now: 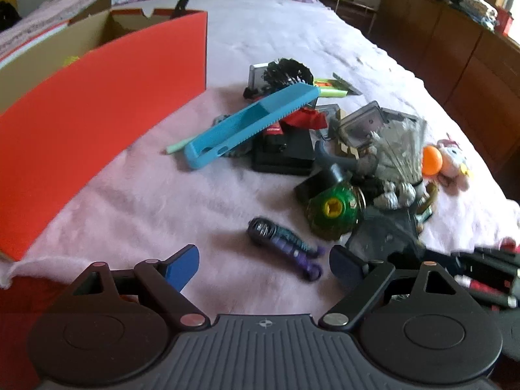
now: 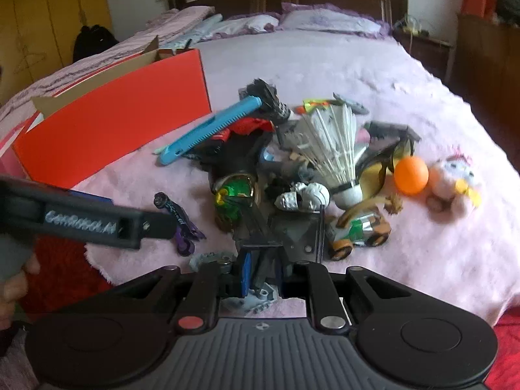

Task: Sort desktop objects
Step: 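Grasp the purple toy car with the left tool while the right tool grasps a small grey piece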

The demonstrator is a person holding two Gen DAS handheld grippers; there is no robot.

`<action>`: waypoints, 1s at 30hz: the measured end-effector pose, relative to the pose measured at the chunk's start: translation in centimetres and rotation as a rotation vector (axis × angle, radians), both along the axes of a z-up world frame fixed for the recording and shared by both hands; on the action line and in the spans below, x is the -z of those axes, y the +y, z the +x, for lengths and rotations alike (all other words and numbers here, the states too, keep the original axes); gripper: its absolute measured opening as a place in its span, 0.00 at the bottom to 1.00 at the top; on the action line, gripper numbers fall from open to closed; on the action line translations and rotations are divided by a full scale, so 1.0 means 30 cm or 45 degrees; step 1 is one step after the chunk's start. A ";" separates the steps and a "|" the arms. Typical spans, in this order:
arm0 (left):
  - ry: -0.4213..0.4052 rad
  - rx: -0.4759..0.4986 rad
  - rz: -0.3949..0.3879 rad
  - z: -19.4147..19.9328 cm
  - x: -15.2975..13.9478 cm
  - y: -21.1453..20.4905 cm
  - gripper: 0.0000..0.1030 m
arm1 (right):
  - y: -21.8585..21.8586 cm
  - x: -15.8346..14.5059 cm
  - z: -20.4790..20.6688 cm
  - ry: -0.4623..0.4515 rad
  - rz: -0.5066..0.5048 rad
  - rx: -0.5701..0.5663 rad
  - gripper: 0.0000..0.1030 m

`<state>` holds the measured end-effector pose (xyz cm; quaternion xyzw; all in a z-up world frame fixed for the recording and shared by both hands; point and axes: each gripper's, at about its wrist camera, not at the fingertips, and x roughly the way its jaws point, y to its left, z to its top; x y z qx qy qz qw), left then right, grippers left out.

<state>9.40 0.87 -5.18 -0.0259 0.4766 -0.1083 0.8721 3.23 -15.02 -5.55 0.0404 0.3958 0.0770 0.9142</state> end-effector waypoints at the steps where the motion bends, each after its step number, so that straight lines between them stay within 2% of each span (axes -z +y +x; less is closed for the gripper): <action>1: 0.020 -0.014 -0.015 0.019 0.012 -0.003 0.81 | -0.003 0.003 0.002 0.001 0.010 0.006 0.18; 4: 0.087 -0.047 -0.045 0.066 0.049 -0.019 0.74 | -0.010 0.006 0.003 -0.003 0.030 0.016 0.20; 6: 0.093 -0.066 -0.030 0.073 0.064 -0.033 0.67 | -0.012 0.007 0.002 -0.005 0.038 0.020 0.23; 7: 0.081 -0.071 -0.016 0.069 0.068 -0.037 0.61 | -0.012 0.007 0.001 -0.006 0.040 0.021 0.23; 8: 0.066 -0.065 -0.001 0.063 0.069 -0.039 0.45 | -0.011 0.008 0.000 -0.008 0.041 0.023 0.23; 9: 0.051 -0.056 0.014 0.057 0.069 -0.041 0.41 | -0.011 0.008 -0.002 -0.013 0.041 0.022 0.21; 15: 0.027 -0.074 -0.070 0.023 0.039 0.016 0.30 | 0.002 -0.007 -0.022 -0.068 0.046 -0.003 0.10; 21: 0.059 -0.055 -0.084 0.010 0.040 0.034 0.30 | 0.019 -0.013 -0.021 -0.074 0.016 -0.016 0.09; 27: 0.090 -0.059 -0.090 -0.015 0.063 0.027 0.44 | 0.017 0.003 -0.022 -0.044 0.022 -0.008 0.09; 29: 0.081 -0.044 -0.079 -0.024 0.063 0.021 0.43 | 0.014 0.006 -0.020 -0.042 0.027 -0.005 0.09; 30: 0.074 -0.033 -0.068 -0.027 0.063 0.017 0.39 | 0.013 0.008 -0.020 -0.041 0.031 -0.004 0.09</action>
